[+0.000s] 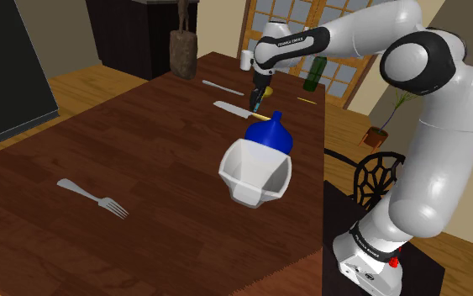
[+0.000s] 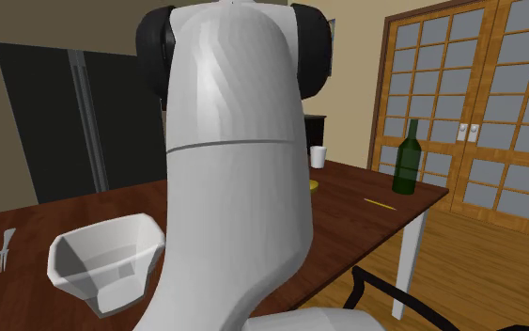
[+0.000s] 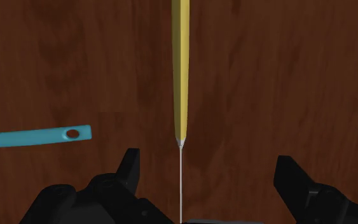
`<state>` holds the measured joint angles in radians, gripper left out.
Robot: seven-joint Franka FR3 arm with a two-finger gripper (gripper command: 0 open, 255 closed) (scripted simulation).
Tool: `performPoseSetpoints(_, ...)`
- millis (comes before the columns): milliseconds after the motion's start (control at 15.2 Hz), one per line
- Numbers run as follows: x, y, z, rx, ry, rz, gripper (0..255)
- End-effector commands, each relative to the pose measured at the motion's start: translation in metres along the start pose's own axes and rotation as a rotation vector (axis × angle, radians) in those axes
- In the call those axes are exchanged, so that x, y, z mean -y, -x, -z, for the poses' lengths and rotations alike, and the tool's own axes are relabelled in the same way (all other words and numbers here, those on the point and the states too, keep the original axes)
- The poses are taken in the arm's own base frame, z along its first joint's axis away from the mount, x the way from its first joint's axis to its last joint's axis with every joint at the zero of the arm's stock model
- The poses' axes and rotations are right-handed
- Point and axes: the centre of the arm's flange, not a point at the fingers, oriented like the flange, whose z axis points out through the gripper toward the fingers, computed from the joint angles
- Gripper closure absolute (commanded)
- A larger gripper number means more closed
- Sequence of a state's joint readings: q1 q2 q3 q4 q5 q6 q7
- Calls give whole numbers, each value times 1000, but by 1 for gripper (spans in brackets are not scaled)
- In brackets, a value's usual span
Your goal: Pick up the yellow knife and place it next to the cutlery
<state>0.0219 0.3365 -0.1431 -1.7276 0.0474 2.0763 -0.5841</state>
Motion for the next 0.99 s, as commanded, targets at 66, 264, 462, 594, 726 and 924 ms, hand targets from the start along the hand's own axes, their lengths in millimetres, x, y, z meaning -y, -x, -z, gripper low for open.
performPoseSetpoints(66, -13, -33, -17, -5, -3, 44, 0)
performPoseSetpoints(264, -16, -41, -32, -6, -4, 54, 0)
performPoseSetpoints(462, -16, -41, -48, -6, -4, 54, 0)
performPoseSetpoints(594, -16, -41, -59, -6, -4, 54, 0)
performPoseSetpoints(726, -16, -41, -62, -6, -4, 54, 0)
performPoseSetpoints(924, -16, -41, -62, -6, -4, 54, 0)
